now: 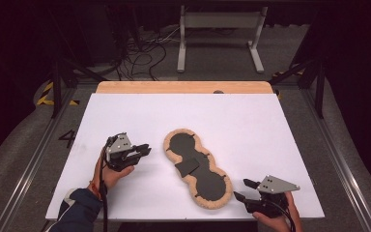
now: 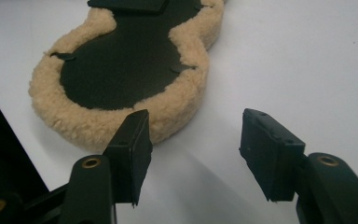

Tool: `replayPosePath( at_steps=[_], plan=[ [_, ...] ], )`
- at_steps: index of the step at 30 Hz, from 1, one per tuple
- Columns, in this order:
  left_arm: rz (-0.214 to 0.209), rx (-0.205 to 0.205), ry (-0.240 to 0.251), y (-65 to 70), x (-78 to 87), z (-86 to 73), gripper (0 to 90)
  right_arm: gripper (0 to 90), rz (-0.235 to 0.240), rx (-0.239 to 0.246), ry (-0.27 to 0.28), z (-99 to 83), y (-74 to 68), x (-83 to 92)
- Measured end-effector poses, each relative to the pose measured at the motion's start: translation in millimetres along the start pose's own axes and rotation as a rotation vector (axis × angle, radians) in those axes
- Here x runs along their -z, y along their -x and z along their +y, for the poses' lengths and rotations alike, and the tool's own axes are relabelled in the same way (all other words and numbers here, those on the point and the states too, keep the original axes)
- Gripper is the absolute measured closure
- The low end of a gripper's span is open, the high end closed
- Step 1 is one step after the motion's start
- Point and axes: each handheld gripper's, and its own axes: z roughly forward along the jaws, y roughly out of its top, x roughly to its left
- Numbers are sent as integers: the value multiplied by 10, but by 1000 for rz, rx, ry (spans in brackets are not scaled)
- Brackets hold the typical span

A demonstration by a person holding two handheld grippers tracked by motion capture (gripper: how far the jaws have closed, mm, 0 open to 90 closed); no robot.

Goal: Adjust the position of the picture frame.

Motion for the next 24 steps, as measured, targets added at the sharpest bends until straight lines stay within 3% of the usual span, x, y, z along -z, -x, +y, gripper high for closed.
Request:
replayPosePath(
  at_steps=[7, 15, 24],
  plan=[
    [-7, -30, -34, -5, -181, 80, 828, 553, 13, 6, -39, -7, -40, -28],
    [-13, -7, -29, -54, -335, 135, 795, 577, 44, 30, -81, -38, -115, -57],
    [-5, 9, -76, -75, -497, 136, 705, 561, 39, 45, -114, -64, -219, -133]
  ],
)
